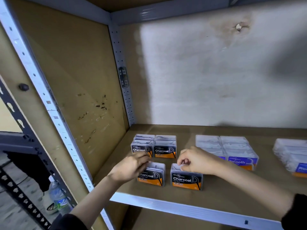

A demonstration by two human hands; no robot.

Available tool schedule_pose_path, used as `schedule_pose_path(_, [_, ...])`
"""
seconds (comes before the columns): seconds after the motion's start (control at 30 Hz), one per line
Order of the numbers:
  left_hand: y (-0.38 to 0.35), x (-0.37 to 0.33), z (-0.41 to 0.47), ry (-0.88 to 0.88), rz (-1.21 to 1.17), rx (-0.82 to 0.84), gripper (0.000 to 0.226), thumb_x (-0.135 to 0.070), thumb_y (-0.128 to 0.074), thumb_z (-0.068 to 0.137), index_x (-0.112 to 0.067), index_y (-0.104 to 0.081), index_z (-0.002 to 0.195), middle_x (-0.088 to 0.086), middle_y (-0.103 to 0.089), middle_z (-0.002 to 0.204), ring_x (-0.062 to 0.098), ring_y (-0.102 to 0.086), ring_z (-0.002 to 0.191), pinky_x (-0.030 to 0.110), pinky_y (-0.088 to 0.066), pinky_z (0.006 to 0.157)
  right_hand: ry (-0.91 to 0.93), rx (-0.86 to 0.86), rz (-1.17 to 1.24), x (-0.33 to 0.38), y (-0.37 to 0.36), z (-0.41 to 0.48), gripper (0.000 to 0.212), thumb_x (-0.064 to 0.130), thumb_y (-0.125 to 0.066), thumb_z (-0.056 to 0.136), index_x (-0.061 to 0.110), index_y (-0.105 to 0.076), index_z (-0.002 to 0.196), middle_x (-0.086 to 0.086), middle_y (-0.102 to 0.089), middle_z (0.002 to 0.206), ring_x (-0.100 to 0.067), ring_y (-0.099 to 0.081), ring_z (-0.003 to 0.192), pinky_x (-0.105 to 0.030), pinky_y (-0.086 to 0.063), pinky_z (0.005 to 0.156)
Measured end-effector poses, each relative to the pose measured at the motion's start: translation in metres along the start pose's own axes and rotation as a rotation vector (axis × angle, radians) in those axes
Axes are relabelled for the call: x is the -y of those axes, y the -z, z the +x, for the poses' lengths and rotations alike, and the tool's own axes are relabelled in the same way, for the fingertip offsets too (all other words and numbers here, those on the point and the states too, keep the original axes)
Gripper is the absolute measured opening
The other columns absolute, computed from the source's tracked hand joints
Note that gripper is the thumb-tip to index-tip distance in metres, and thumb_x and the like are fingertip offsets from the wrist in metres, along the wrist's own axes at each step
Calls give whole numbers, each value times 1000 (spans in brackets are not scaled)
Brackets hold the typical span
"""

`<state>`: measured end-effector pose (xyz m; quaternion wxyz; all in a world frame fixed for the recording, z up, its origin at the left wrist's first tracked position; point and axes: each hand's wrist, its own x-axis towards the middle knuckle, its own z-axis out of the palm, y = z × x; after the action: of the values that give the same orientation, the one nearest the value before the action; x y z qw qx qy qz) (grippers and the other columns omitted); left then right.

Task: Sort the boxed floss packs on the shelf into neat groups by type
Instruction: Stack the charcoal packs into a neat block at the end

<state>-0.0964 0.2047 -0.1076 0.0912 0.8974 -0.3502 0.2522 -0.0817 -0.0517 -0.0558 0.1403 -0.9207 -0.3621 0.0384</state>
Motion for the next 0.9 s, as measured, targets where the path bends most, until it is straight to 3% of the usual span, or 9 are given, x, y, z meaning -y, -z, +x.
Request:
schedule_pose_path(0.1, [2,-5,-5,-8,-26,-19,41,-38,-21,101,-19,-56,96,-7,-54,95,6,-51,86,17,-44,73,-2,-8,-20,1,-3,-11,22,21,-58,88,11,-69,104,1,-61,99,-5,-48,83,-14,-37,67])
schedule_pose_path(0.2, [0,-8,-9,21,-29,0,24,-35,-37,97,-22,-57,95,-12,-52,96,4,-53,86,18,-51,64,-43,24,-64,3,-5,-21,27,26,-60,87,13,-66,110,3,-54,98,-11,-52,88,-25,-41,77])
schedule_pose_path(0.33, [-4,-7,-19,48,7,71,30,-50,-46,86,-26,-54,101,-14,-52,104,0,-51,93,15,-54,65,-82,12,-110,7,-15,-29,31,23,-57,89,15,-57,118,1,-52,119,-15,-53,102,-26,-41,77])
schedule_pose_path(0.53, [-8,-8,-21,90,27,34,30,-35,-48,76,-21,-51,103,-14,-47,104,3,-49,91,13,-46,72,-105,-115,-148,16,-29,-23,29,15,-47,93,12,-54,121,-1,-50,126,-17,-49,115,-20,-36,78])
schedule_pose_path(0.67, [-7,-4,-19,148,67,-16,29,-29,-48,72,-19,-51,99,-4,-66,95,7,-48,89,13,-41,78,-130,-160,-112,21,-37,-5,32,9,-45,90,10,-56,120,-3,-51,124,-22,-49,117,-29,-43,89])
schedule_pose_path(0.9, [-13,20,-19,407,-11,35,36,-7,-62,70,-9,-64,106,11,-70,104,13,-56,96,22,-38,84,-169,-198,-110,25,-41,26,37,5,-43,91,10,-53,126,-4,-51,129,-24,-51,117,-31,-44,90])
